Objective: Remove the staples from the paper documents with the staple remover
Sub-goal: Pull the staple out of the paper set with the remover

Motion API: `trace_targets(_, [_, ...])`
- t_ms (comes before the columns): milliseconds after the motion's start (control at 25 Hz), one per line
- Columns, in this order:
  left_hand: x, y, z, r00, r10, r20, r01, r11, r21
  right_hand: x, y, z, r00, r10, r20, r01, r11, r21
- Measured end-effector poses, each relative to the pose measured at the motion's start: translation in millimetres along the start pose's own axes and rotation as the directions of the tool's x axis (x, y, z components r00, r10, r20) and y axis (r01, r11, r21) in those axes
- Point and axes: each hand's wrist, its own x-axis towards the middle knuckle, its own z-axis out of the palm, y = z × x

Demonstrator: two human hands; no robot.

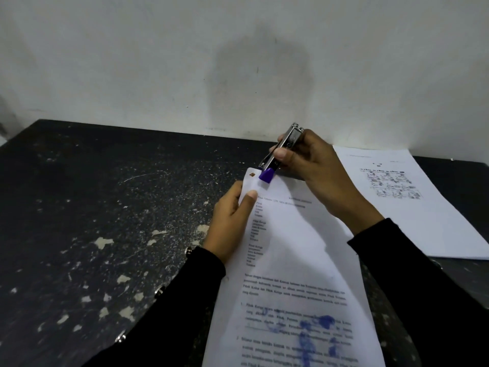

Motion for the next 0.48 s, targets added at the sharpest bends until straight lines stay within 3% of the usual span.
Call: trace_targets(480, [1.0,-3.4,0.1,0.997,0.072,0.038,-0.074,0.996,0.045,2.0,4.0,9.1,0.997,-0.032,0.064,0.027,0.997,0.076])
